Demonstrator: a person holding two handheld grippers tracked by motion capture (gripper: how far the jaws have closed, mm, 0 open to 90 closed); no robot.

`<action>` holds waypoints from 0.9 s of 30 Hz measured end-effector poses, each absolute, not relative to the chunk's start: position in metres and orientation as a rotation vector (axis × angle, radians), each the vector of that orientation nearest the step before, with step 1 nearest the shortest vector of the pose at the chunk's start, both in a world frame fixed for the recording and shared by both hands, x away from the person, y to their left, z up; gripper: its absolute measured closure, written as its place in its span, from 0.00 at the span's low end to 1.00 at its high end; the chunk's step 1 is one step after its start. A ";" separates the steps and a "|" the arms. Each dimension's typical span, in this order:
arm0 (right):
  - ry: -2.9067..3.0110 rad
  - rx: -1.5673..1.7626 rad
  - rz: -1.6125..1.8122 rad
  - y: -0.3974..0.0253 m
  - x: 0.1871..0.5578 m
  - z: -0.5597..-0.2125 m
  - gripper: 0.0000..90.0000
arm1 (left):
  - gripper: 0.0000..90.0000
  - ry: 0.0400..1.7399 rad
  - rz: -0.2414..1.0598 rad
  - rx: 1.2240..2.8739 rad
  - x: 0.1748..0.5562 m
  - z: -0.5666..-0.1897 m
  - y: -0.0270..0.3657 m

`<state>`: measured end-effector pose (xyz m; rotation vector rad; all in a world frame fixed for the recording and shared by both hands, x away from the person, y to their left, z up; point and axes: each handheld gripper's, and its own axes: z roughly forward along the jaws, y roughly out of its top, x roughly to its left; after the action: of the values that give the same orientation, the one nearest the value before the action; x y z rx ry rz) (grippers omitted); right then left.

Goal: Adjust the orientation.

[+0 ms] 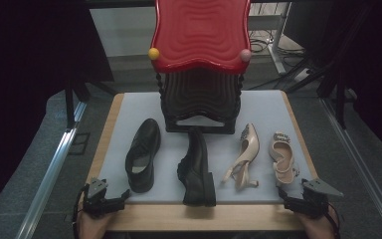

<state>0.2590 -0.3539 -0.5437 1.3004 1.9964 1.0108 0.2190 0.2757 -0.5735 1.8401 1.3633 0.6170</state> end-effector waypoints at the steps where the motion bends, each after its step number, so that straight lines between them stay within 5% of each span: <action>1: 1.996 1.300 1.011 -0.354 0.259 -0.544 0.06 | 0.02 1.364 0.617 1.841 0.219 -0.573 0.276; 27: 1.997 1.300 1.011 -0.354 0.259 -0.544 0.06 | 0.02 1.366 0.587 1.846 0.219 -0.571 0.277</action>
<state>0.2590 -0.3540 -0.5437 1.2999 1.9971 1.0113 0.2194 0.2774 -0.5714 1.8458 1.3658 0.5868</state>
